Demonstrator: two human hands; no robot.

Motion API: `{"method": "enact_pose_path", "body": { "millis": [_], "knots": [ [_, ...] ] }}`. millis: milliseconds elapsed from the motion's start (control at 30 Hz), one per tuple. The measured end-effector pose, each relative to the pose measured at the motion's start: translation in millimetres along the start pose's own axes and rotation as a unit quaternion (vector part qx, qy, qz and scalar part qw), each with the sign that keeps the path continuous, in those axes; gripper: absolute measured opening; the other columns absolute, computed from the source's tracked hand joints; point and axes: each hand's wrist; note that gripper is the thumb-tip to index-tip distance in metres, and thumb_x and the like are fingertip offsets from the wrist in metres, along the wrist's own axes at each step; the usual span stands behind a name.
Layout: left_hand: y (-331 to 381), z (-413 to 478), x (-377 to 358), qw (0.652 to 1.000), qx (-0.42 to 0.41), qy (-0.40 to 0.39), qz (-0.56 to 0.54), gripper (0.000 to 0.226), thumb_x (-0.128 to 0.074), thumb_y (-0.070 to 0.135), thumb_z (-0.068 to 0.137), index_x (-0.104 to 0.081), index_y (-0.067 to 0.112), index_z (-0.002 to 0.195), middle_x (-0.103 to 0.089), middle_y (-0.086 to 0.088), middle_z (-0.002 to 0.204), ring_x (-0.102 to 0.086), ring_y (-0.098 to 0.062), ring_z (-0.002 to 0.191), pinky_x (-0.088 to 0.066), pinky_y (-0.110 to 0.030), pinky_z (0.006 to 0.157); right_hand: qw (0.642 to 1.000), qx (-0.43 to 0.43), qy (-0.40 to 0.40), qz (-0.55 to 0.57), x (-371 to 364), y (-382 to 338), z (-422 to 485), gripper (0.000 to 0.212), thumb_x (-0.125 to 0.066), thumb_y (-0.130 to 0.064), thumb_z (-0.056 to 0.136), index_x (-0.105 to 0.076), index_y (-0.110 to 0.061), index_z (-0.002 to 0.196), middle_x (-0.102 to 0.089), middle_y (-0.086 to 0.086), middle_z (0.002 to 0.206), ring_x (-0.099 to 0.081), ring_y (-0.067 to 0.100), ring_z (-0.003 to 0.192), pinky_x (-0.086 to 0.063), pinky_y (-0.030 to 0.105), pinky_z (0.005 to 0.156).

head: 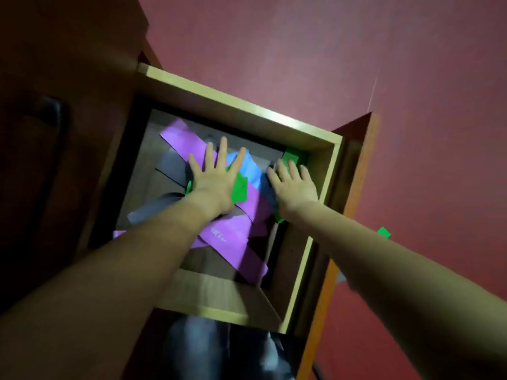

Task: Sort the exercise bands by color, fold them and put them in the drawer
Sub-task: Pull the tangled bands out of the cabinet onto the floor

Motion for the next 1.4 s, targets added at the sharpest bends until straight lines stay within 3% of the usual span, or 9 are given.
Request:
{"method": "enact_pose_path", "body": {
  "millis": [200,567,700,800,933,1067,1200,1300,1400],
  "knots": [
    [-11.8,32.3,-8.4,0.998,0.037,-0.045,-0.020,0.114,-0.074,0.040,0.068,0.010,0.033,0.144,0.015,-0.011,0.155,0.015,-0.037,0.142,-0.009,-0.067,0.106,0.987,-0.055,-0.025,0.152,-12.1,-9.3,36.3,0.099,-0.066,-0.019,0.076,0.005,-0.019,0.145,0.007,0.003,0.156,0.004,0.029,0.143,-0.024,0.056,0.106],
    [-29.0,-37.3,-33.3,0.931,0.073,0.103,-0.341,0.030,-0.057,0.001,0.074,-0.054,0.005,0.104,-0.061,-0.020,0.102,-0.055,-0.037,0.099,-0.042,-0.041,0.078,0.879,-0.160,0.079,0.442,-54.2,-54.2,-20.6,0.025,-0.049,-0.015,0.086,-0.048,0.001,0.106,-0.051,0.024,0.112,-0.046,0.037,0.106,-0.032,0.039,0.086],
    [-33.2,-77.8,-62.3,0.867,0.188,0.106,-0.450,0.053,-0.068,-0.002,0.067,-0.051,0.001,0.116,-0.045,-0.023,0.128,-0.045,-0.037,0.118,-0.031,-0.030,0.099,0.838,-0.154,0.023,0.523,-64.1,-82.4,-41.9,0.050,-0.058,-0.033,0.085,-0.041,-0.005,0.123,-0.042,0.017,0.124,-0.040,0.032,0.117,-0.034,0.038,0.096],
    [-31.3,-95.7,-76.5,0.878,0.260,0.075,-0.394,0.071,-0.076,0.023,0.069,-0.044,0.009,0.131,-0.014,-0.022,0.151,-0.020,-0.038,0.138,-0.021,-0.039,0.110,0.835,-0.168,0.004,0.524,-71.1,-97.2,-46.5,0.063,-0.067,-0.031,0.077,-0.037,-0.007,0.127,-0.039,0.018,0.125,-0.039,0.033,0.118,-0.033,0.040,0.099],
    [-26.0,-91.0,-76.1,0.907,0.285,0.011,-0.310,0.082,-0.072,0.038,0.069,-0.031,0.024,0.138,0.002,-0.009,0.157,0.000,-0.030,0.143,-0.021,-0.048,0.109,0.812,-0.172,-0.040,0.556,-70.1,-110.4,-42.5,0.045,-0.059,-0.018,0.083,-0.040,-0.005,0.122,-0.057,0.022,0.115,-0.053,0.037,0.108,-0.039,0.038,0.086],
    [-27.4,-78.2,-71.4,0.895,0.290,-0.011,-0.338,0.078,-0.072,0.038,0.069,-0.033,0.025,0.135,-0.011,-0.007,0.154,-0.018,-0.032,0.139,-0.023,-0.049,0.107,0.749,-0.192,-0.029,0.634,-64.0,-126.8,-41.0,0.020,-0.052,-0.009,0.083,-0.053,-0.018,0.101,-0.063,0.016,0.092,-0.058,0.028,0.087,-0.042,0.034,0.077],
    [-34.7,-77.4,-75.1,0.793,0.321,0.006,-0.518,0.071,-0.077,0.025,0.059,-0.047,0.012,0.122,-0.039,-0.016,0.135,-0.047,-0.031,0.118,-0.041,-0.035,0.095,0.528,-0.255,-0.018,0.810,-50.8,-142.1,-22.6,0.031,-0.045,0.007,0.079,-0.041,-0.016,0.060,-0.046,-0.011,0.035,-0.043,-0.001,0.039,-0.038,0.016,0.047],
    [-40.3,-81.8,-75.4,0.670,0.353,0.017,-0.652,0.055,-0.072,0.033,0.042,-0.057,0.017,0.093,-0.059,-0.020,0.110,-0.061,-0.032,0.098,-0.051,-0.042,0.086,0.538,-0.217,-0.031,0.814,-39.2,-147.6,-11.4,0.033,-0.044,0.005,0.078,-0.037,-0.017,0.054,-0.035,-0.010,0.031,-0.031,0.001,0.034,-0.028,0.019,0.040],
    [-43.6,-82.4,-70.3,0.608,0.347,-0.013,-0.714,0.032,-0.067,0.020,0.072,-0.055,0.011,0.100,-0.059,-0.014,0.088,-0.059,-0.028,0.086,-0.048,-0.038,0.079,0.556,-0.200,-0.020,0.807,-40.8,-139.9,-12.5,0.031,-0.046,0.002,0.080,-0.039,-0.017,0.057,-0.039,-0.010,0.045,-0.034,0.002,0.042,-0.030,0.023,0.047]
  ]
}}
Point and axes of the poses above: each hand's wrist, its own z-axis towards the middle knuckle, its own x-axis out of the back of the hand, y = z × x
